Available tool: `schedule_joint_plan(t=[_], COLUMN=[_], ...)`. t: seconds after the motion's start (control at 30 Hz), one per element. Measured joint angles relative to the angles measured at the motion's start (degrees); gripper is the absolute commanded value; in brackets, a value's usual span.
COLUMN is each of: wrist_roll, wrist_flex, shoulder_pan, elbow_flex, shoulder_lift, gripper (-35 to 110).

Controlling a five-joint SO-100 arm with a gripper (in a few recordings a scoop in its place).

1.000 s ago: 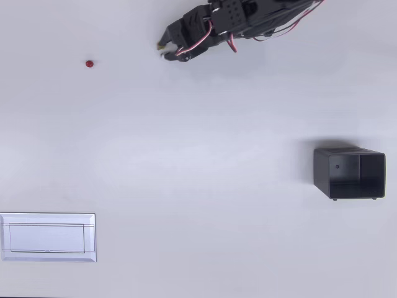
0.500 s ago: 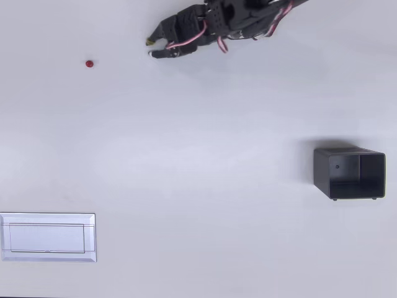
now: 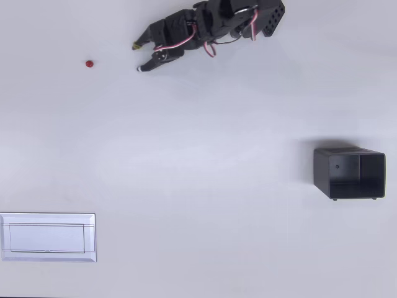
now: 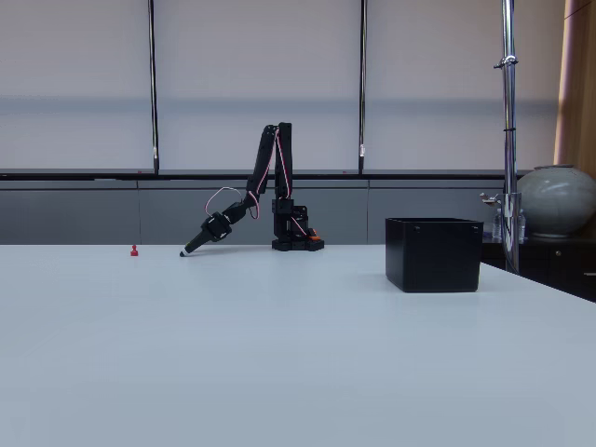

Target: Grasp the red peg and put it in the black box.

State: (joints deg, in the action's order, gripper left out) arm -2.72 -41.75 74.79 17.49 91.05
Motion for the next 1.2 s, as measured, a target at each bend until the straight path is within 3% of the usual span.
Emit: schedule_joint_plan(t=[0.33, 0.4, 0.6, 1.2], wrist_roll=[0.62, 0.62, 1.49, 2.55], wrist_flex=[-0.62, -0.79, -0.79, -6.24], shoulder_pan=[0.0, 0.0, 0.09, 1.85], elbow_flex=[8.7, 10.37, 12.22, 21.01], shoulder_lift=[7.82, 9.14, 10.81, 20.3], gripper=[21, 29, 33, 33])
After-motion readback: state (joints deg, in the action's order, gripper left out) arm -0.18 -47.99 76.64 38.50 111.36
